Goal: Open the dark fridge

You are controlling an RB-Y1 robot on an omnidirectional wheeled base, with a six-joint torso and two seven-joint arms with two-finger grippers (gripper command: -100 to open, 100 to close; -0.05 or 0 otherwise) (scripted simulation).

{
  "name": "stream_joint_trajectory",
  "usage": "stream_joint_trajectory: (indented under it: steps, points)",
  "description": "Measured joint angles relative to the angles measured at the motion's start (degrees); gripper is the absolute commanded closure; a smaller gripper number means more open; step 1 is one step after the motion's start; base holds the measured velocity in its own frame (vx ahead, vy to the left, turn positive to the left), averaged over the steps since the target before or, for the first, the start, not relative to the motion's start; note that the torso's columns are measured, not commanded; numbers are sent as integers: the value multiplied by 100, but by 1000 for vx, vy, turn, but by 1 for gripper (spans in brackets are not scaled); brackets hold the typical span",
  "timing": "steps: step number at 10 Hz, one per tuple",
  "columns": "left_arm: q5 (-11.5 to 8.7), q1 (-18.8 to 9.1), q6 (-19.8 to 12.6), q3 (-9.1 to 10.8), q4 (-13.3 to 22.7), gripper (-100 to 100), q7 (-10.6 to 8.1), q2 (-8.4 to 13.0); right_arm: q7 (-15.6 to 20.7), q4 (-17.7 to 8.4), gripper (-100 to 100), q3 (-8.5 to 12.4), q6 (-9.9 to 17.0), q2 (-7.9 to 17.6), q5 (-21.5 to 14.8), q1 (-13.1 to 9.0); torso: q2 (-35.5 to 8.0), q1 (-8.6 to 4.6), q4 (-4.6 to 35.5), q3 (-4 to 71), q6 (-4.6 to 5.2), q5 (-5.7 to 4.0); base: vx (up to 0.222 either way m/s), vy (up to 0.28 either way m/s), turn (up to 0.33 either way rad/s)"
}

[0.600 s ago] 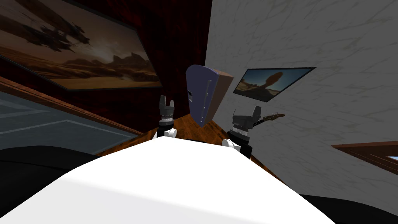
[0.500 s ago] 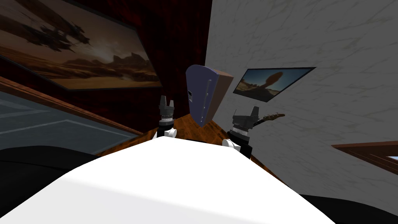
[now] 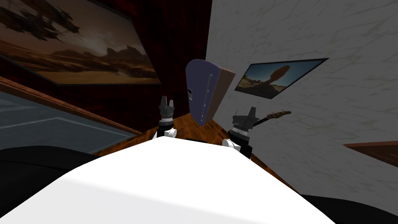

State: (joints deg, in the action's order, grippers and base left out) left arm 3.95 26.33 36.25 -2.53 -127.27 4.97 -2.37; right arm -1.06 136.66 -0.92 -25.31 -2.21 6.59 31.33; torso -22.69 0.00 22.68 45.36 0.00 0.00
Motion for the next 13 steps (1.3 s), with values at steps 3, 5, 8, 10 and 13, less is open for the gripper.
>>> stream_joint_trajectory:
  steps: [3,5,8,10,13]
  points:
    - [0,0,0,0,0,0,0,0,0,0,0,0,0,0,0,0,-1270,0,1269,2537,0,0,0,0,0]
    - [-18,-28,-44,21,11,-100,4,113,0,-2,0,0,0,0,0,0,-1883,-4,1880,3779,0,-1,15,-29,-15]
    - [-127,-191,-360,145,67,-100,39,597,0,-3,0,-1,1,-1,0,1,-1952,-7,1956,3923,0,-2,28,-59,-18]
    - [-173,-325,-593,196,84,-100,75,774,0,-3,0,-1,1,-1,0,1,-1961,3,1960,3920,0,1,38,-67,-30]
    - [-322,-535,-1021,371,90,-100,113,1145,0,-3,0,-1,1,-1,0,1,-1961,0,1961,3920,0,0,34,-64,-16]
